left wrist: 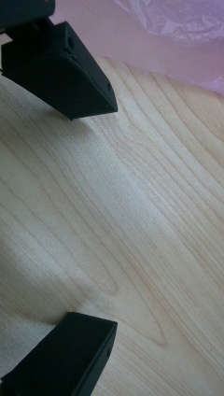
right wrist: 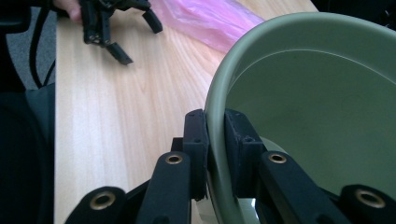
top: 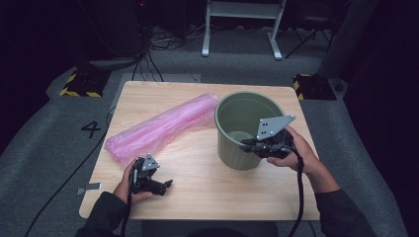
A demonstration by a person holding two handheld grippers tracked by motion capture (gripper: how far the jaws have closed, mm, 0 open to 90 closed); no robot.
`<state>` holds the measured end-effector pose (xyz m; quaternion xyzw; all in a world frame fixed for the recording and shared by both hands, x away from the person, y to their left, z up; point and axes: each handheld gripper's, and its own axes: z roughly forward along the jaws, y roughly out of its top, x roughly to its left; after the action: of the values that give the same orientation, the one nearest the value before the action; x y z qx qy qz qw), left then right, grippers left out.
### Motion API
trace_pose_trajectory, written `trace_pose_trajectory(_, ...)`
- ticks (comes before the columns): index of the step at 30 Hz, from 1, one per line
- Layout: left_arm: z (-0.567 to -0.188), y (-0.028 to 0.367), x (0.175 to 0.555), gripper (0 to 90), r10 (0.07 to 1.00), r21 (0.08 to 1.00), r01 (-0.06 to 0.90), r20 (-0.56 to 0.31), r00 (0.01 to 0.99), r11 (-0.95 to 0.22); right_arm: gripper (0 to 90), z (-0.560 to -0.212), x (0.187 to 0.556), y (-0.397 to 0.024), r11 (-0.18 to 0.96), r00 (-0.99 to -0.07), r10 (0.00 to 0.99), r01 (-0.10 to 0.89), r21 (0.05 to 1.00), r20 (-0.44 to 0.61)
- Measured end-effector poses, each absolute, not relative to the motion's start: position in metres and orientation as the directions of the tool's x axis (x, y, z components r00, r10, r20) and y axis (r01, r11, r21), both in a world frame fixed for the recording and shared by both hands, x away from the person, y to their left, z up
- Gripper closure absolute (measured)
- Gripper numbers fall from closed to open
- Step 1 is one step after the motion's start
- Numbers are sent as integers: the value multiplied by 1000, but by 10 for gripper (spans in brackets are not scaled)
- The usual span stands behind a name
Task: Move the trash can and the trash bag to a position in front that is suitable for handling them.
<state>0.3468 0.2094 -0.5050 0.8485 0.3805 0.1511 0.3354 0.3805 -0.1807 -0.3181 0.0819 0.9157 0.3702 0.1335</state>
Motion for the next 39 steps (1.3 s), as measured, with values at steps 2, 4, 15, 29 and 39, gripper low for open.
trace_pose_trajectory(2,-505,209,347,3,749,684,545,2,663,-485,793,-318,377,-181,715,-951,243,42,698,-192)
trace_pose_trajectory(4,-505,209,345,3,755,682,554,-5,656,-477,615,-317,375,-183,695,-937,281,50,718,-207)
trace_pose_trajectory(15,-493,223,336,161,789,695,547,50,612,-467,244,-312,365,-230,553,-826,513,109,826,-235)
trace_pose_trajectory(29,-475,251,334,160,860,766,513,101,500,-388,209,-353,362,-306,438,-758,638,216,873,-134)
trace_pose_trajectory(39,-467,268,350,161,884,800,501,76,462,-331,225,-425,386,-336,457,-676,733,408,790,-75)
